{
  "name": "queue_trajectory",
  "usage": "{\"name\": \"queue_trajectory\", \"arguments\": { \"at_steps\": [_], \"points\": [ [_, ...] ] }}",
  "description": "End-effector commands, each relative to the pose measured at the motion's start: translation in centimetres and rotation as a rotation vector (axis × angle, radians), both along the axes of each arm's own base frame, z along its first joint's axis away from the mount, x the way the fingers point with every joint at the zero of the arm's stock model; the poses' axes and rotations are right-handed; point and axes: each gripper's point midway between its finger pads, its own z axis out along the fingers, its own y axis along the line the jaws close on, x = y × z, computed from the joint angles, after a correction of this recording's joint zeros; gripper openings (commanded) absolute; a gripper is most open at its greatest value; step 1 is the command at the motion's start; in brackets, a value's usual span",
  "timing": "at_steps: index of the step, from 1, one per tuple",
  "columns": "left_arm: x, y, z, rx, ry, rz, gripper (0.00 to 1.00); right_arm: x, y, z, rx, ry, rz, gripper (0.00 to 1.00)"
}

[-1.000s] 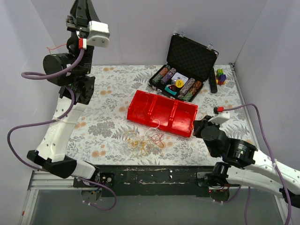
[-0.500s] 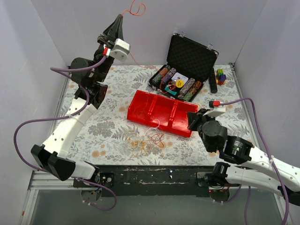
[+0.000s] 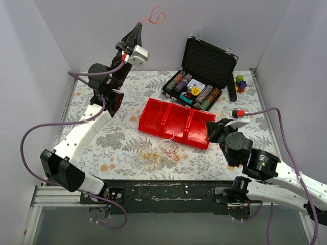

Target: Untangle the cables

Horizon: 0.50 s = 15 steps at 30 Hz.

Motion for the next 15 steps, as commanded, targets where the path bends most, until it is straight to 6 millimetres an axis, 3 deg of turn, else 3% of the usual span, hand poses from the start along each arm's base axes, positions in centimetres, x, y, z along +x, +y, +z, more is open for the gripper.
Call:
{"name": "queue_trajectory", "arguments": {
  "at_steps": [1,15],
  "points": [
    [-0.11,-0.42,-0.8,-0.014,0.008,-0.03,0.0,0.19,0.09,0.81,0.043,-0.013,-0.012,0.01],
    [-0.02,-0.52,-1.01,-0.001,0.01,-0.027,0.0,-0.01,-0.19,0.44,0.036,0.001,-0.011,0.01]
  ]
}}
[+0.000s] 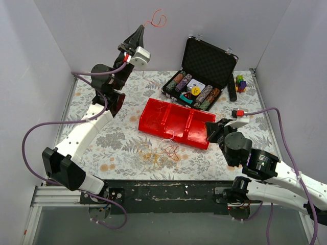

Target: Untangle the cables

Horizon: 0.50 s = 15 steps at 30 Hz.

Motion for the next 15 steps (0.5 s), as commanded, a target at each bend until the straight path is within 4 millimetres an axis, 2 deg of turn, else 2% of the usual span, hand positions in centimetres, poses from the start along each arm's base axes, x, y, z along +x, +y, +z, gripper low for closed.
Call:
{"name": "queue_trajectory", "arguments": {
  "at_steps": [1,10,15],
  "points": [
    [-1.0,0.1,0.5,-0.005,-0.011,-0.019,0.0,0.0,-0.4,0.5,0.027,-0.004,-0.018,0.01],
    [0.2,-0.7,-5.2,0.059,0.077,-0.019,0.0,-0.1,-0.9,0.4,0.029,-0.003,-0.028,0.01],
    [0.2,-1.0,-3.7,0.018,0.069,-0.049,0.0,-0.2,-0.9,-0.6,0.022,0.015,-0.03,0.01]
  ]
}}
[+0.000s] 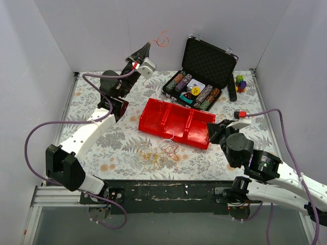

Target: Untangle the cables

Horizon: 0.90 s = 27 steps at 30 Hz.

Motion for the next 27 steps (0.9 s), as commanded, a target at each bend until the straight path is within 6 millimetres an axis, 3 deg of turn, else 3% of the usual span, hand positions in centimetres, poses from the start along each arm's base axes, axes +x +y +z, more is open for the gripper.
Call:
{"name": "queue_trajectory", "arguments": {
  "at_steps": [1,10,14,20,27],
  "points": [
    [-1.7,0.5,4.6,-0.075,-0.077,-0.031,0.0,0.1,-0.4,-0.5,0.015,0.006,-0.025,0.01],
    [-3.5,0.3,10.1,-0.151,-0.23,-0.067,0.0,0.0,0.4,-1.6,0.011,0.029,-0.005,0.01],
    [-4.1,0.5,11.0,-0.18,-0.236,-0.085,0.0,0.0,0.5,-1.9,0.007,0.031,0.0,0.01],
    [-4.1,0.5,9.5,-0.162,-0.199,-0.082,0.0,0.0,0.5,-2.0,0.006,0.032,0.001,0.01],
    [-2.7,-0.1,4.9,-0.095,-0.141,-0.052,0.0,0.0,0.6,-2.0,0.015,0.032,0.008,0.01]
  ]
}}
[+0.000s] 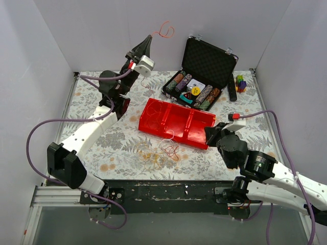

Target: Untangle the cables

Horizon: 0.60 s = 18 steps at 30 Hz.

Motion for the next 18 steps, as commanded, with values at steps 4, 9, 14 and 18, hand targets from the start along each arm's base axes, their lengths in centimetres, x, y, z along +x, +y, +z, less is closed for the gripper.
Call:
{"name": "queue_trajectory", "arguments": {
  "at_steps": [4,9,14,18],
  "points": [
    [0.2,0.2,-1.7,0.036,0.011,0.036,0.0,0.1,0.0,1.0,0.054,-0.016,-0.01,0.01],
    [1.0,0.1,-5.2,0.091,0.079,0.063,0.0,0.0,-0.4,1.3,0.068,-0.022,-0.012,0.01],
    [1.8,0.1,-11.6,0.161,0.247,0.066,0.0,-0.1,-0.4,1.4,0.071,-0.023,-0.009,0.01],
    [1.3,0.2,-15.7,0.165,0.395,0.036,0.0,-0.1,-0.4,1.4,0.071,-0.022,-0.011,0.01]
  ]
}}
